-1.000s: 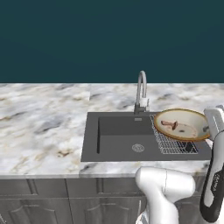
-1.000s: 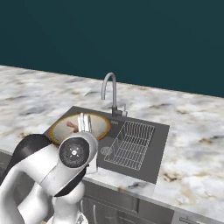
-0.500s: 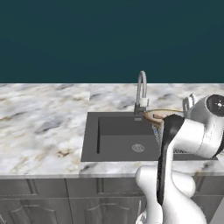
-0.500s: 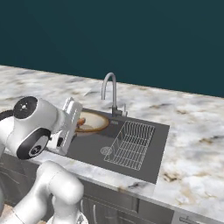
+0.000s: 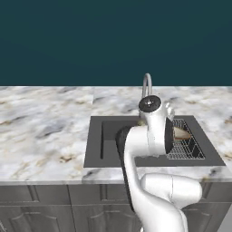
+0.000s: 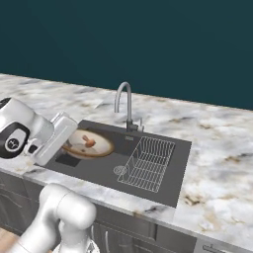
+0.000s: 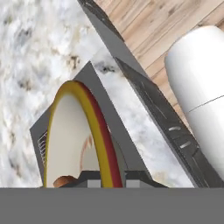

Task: Pick the mushroom from the cabinet and place it in the bowl. Then pick the bowl and place it in the sink. Then turn on the sink facuet.

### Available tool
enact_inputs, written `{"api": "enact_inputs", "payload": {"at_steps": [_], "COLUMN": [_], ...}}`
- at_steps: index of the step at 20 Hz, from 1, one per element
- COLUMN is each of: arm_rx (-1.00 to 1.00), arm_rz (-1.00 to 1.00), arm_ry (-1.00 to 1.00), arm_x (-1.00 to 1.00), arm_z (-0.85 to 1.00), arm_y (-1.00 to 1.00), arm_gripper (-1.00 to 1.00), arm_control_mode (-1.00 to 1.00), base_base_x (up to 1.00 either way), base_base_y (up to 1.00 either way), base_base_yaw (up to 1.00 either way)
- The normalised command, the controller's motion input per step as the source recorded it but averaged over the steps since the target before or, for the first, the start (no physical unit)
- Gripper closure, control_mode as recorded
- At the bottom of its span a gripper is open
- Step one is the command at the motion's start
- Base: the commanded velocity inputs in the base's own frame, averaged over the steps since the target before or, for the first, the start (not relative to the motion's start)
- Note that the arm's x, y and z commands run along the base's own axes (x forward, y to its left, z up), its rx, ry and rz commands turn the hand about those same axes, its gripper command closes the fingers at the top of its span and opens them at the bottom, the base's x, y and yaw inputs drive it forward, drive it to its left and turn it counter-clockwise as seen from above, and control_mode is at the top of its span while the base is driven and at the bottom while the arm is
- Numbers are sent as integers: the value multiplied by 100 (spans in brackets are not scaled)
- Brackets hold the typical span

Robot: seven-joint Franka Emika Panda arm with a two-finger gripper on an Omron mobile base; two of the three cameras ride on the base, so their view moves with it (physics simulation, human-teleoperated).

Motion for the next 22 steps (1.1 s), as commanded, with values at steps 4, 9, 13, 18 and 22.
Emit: {"api": "enact_inputs", "payload": {"at_steps": [4,9,13,18,22], "arm_rx": [0,1,11,12,1], "arm_rz": [-56,-58,-54,-49,-51], "arm_ry": [0,0,0,-3,-12], "arm_x": [51,64,64,75,92], "arm_z": [-14,-13,-26,-46,-52], "arm_y": [67,74,47,13,10], "arm_gripper": [100,100,100,100,100], "arm_control_mode": [-100,-100,-100,-100,-100], "base_base_x": [0,0,0,0,0], "base_base_y": [0,0,0,0,0], "base_base_yaw": [0,0,0,0,0]}}
